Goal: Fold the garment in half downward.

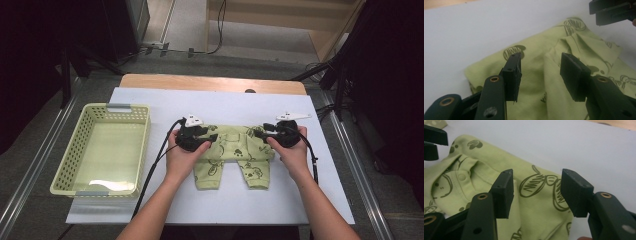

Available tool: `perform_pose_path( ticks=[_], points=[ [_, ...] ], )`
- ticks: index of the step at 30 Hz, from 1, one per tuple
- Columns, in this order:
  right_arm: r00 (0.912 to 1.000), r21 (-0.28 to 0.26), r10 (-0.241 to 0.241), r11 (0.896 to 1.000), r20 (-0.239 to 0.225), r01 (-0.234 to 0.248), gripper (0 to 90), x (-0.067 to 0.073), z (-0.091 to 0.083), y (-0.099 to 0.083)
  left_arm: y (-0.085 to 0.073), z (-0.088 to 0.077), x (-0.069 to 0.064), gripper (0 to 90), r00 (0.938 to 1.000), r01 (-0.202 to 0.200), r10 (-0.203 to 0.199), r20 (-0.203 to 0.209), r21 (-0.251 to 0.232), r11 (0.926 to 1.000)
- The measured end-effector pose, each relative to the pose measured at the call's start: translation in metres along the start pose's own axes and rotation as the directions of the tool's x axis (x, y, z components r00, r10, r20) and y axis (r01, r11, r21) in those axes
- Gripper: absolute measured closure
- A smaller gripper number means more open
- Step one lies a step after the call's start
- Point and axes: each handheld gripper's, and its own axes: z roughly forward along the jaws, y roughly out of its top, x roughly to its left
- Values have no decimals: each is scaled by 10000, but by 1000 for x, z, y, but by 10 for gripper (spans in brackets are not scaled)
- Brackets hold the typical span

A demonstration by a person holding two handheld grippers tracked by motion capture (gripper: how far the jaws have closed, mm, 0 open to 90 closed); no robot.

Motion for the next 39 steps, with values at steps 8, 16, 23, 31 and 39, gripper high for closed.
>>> perform_pose_path(
  ticks=[8, 16, 23, 31, 39],
  points=[
    [9992, 631, -157, 9978, -376, 180, 494, 13, 18, -5, -4, 11, -3, 574, 9991, 64, -78, 419, 331, 9994],
    [9929, 1108, 168, 9938, -1176, -36, 765, 15, 26, -8, -5, 11, -5, 770, 9984, -175, 143, 545, 600, 9980],
    [9936, 725, -37, 9973, -1133, 120, 859, 18, 11, -9, -4, 1, -10, 880, 9971, -400, 381, 660, 277, 9988],
    [9952, 174, -419, 9989, -880, 436, 861, 27, -11, -18, -9, -13, -21, 886, 9948, -616, 625, 802, -142, 9980],
    [9911, -303, -856, 9961, -1018, 829, 863, 38, -25, -32, -19, -26, -31, 887, 9931, -787, 823, 838, -444, 9959]
  ],
)
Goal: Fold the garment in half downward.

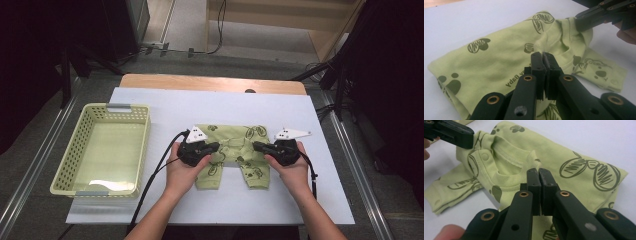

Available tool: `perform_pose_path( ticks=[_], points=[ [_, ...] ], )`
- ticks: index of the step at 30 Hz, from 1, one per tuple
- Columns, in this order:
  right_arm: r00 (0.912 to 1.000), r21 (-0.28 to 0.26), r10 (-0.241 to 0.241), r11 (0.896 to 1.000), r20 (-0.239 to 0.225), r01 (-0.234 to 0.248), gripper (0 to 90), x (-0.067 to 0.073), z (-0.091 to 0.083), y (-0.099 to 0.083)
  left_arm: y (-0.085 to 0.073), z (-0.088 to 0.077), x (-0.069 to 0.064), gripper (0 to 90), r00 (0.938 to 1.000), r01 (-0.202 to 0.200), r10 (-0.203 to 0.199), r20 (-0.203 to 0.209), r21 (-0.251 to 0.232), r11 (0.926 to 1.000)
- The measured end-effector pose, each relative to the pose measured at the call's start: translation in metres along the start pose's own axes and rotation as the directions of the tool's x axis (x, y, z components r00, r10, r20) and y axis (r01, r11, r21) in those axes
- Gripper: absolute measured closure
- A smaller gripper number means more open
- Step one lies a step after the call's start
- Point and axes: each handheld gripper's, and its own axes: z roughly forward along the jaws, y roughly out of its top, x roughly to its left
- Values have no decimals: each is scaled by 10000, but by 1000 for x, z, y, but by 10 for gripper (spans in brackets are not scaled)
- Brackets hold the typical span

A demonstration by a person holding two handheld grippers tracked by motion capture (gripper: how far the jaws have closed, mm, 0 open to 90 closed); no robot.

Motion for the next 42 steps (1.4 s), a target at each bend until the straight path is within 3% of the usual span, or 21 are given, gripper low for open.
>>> perform_pose_path(
  ticks=[9, 13, 31, 35, 38, 42],
  points=[
    [9991, -440, -424, 9981, 13, 424, 863, 18, -11, -17, -14, -11, -14, 886, 9995, -291, 293, 153, -108, 9995],
    [9957, -479, -913, 9946, 151, 920, 863, 26, -13, -25, -21, -14, -21, 885, 9981, -596, 597, 160, -57, 9982],
    [9947, -387, -994, 9944, -251, 984, 848, 37, -25, -59, -50, -24, -39, 865, 9926, -1136, 1120, 476, 315, 9930],
    [9937, -623, -911, 9943, -654, 871, 647, 37, -32, -60, -51, -31, -44, 637, 9922, -1095, 1081, 615, 183, 9938],
    [9953, -892, -694, 9940, -682, 633, 453, 38, -40, -58, -48, -36, -44, 440, 9939, -897, 896, 643, -15, 9960],
    [9977, -974, -533, 9940, -412, 491, 262, 41, -44, -55, -41, -41, -41, 270, 9963, -660, 675, 530, -306, 9973]
  ],
)
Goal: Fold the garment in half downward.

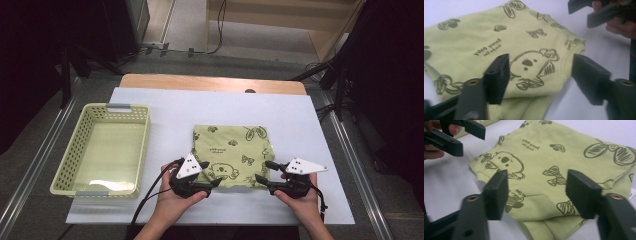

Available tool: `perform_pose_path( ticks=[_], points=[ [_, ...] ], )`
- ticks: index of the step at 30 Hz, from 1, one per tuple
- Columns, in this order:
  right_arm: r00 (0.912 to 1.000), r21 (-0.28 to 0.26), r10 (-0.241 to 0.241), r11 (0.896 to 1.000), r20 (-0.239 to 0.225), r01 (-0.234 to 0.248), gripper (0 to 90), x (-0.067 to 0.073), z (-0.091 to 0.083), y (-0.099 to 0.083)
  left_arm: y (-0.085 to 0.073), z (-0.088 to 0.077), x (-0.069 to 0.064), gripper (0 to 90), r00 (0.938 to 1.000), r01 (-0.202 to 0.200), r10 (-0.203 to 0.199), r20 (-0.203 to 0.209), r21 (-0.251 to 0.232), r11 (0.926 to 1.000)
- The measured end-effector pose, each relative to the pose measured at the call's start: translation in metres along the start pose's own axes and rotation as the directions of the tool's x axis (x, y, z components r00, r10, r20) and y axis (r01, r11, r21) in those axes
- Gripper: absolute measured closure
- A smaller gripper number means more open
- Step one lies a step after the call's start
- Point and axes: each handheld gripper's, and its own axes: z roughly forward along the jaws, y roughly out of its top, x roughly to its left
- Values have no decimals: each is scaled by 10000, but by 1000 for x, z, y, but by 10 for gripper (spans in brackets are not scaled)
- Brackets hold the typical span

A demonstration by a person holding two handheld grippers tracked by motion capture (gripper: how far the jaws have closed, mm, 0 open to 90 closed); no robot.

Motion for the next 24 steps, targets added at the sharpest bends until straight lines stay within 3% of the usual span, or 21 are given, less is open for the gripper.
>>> perform_pose_path(
  ticks=[3, 5, 6, 8, 12, 16, 20, 24],
  points=[
    [9999, 141, 169, 9998, 27, -169, 106, 3, 2, 2, 6, -1, 4, 142, 9998, 156, -157, -79, -164, 9997],
    [9999, 168, 116, 9998, 122, -119, 11, 6, 3, 3, 10, -2, 7, 110, 9998, 173, -175, -67, -250, 9995],
    [9997, 186, 165, 9997, 153, -167, 0, 7, 4, 3, 11, -2, 9, 64, 9998, 209, -210, -37, -282, 9994],
    [9998, 140, 57, 9999, 197, -60, 0, 11, 4, 4, 14, -3, 12, 0, 9996, 276, -276, 26, -352, 9990],
    [9993, 158, -145, 9998, 356, 139, 0, 19, 6, 8, 19, -4, 19, 0, 9990, 426, -420, 119, -532, 9977],
    [9984, 283, -344, 9990, 444, 332, 0, 26, 10, 10, 25, -4, 26, 0, 9987, 475, -484, -146, -607, 9970],
    [9982, 361, -419, 9985, 438, 403, 0, 32, 15, 12, 31, -3, 30, 0, 9994, 226, -237, -268, -429, 9988],
    [9986, 344, -418, 9986, 331, 406, 0, 37, 19, 15, 35, 2, 35, 0, 9984, 343, -349, -447, -133, 9993]
  ],
)
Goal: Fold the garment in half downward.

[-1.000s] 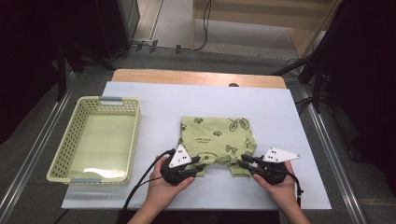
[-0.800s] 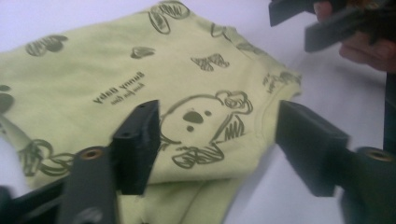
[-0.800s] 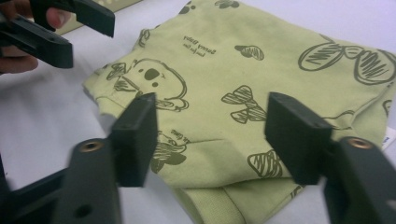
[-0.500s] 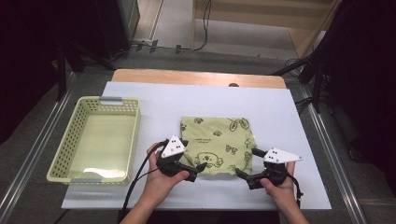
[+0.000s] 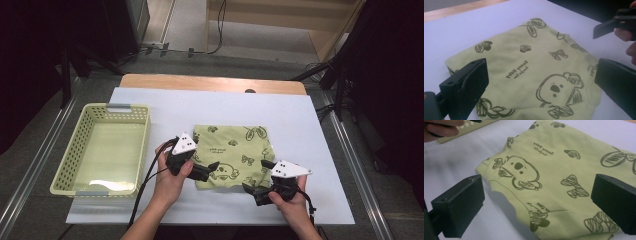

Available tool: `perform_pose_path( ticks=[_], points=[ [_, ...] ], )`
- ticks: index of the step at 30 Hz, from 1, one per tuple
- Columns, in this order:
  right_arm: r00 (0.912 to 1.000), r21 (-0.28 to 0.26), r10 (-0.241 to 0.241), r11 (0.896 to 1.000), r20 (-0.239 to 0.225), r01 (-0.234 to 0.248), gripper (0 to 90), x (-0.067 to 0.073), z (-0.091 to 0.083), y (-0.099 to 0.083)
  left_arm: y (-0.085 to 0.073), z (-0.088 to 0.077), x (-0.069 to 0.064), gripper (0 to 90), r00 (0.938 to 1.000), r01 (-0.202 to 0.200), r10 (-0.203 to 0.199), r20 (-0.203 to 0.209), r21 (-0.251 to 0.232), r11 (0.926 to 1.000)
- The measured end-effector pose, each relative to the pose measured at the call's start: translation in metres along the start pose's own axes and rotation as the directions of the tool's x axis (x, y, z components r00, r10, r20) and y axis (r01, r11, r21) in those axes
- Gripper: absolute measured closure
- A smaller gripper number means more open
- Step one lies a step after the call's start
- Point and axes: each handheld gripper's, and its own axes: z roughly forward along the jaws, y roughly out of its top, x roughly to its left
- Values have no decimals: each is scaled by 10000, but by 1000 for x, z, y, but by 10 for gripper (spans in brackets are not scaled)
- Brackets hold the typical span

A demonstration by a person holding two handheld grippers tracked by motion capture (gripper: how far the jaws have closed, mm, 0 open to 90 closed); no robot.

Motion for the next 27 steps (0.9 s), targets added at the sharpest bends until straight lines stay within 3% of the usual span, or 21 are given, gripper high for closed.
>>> perform_pose_path(
  ticks=[13, 21, 27],
  points=[
    [9998, 25, -103, 9999, -155, 103, 0, 13, 13, 11, 15, 19, 17, 0, 9999, 82, -83, 59, 143, 9999],
    [9995, 9, -30, 10000, -312, 31, 0, 19, 20, 16, 18, 24, 37, 0, 9987, 429, -425, -281, 117, 9990],
    [9991, -6, -33, 10000, -424, 32, 0, 23, 25, 20, 19, 28, 51, 0, 9970, 589, -570, -522, 358, 9976]
  ],
)
